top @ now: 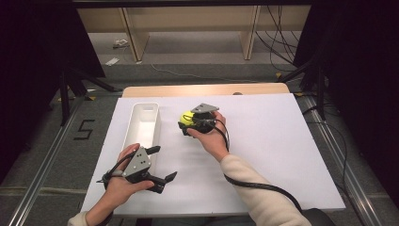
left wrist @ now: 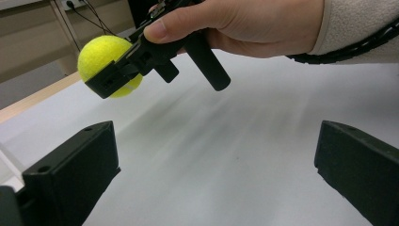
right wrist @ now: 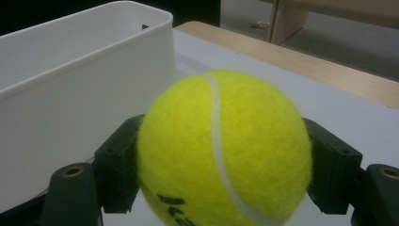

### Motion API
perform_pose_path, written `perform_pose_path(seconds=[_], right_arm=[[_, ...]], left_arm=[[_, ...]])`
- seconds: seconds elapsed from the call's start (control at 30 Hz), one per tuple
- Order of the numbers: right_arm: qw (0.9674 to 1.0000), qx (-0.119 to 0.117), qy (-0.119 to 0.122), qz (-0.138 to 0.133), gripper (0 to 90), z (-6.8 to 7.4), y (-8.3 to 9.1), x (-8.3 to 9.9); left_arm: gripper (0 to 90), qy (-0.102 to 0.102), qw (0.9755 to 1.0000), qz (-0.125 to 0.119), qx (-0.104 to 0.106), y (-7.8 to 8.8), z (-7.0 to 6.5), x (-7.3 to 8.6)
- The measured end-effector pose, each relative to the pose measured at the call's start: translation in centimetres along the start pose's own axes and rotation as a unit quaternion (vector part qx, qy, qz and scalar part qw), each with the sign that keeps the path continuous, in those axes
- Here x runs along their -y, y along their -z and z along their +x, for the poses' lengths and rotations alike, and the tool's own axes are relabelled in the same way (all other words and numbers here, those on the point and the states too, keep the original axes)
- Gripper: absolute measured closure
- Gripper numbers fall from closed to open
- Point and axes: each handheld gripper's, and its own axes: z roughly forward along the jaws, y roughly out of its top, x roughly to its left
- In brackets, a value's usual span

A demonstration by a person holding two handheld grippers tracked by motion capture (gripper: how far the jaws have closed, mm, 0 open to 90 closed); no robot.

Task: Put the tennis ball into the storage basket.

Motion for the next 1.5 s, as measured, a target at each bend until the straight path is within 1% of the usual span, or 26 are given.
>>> perform_pose_path(seconds=[0.13,0.3,0.63,0.93,1.5], right_arm=[[1.0,-0.004,0.001,-0.002,26.1,0.2,0.0,0.0],[1.0,-0.005,0.001,-0.002,26.2,0.4,0.2,0.0],[0.9999,-0.007,0.007,-0.006,26.1,0.7,0.5,-0.2],[0.9998,-0.012,0.009,-0.011,26.1,1.1,0.6,-0.4],[0.9997,-0.018,0.008,-0.015,26.2,1.6,1.0,-0.8]], left_arm=[[0.0,-0.001,1.0,0.001,0.0,0.0,0.0,0.0],[0.0,0.0,1.0,0.0,0.0,0.0,0.0,0.0],[0.0,0.0,1.0,-0.001,0.0,0.0,0.0,0.0],[0.0,-0.001,1.0,0.0,0.001,0.0,0.0,0.0],[0.0,-0.003,1.0,0.0,0.0,0.0,0.0,0.0]])
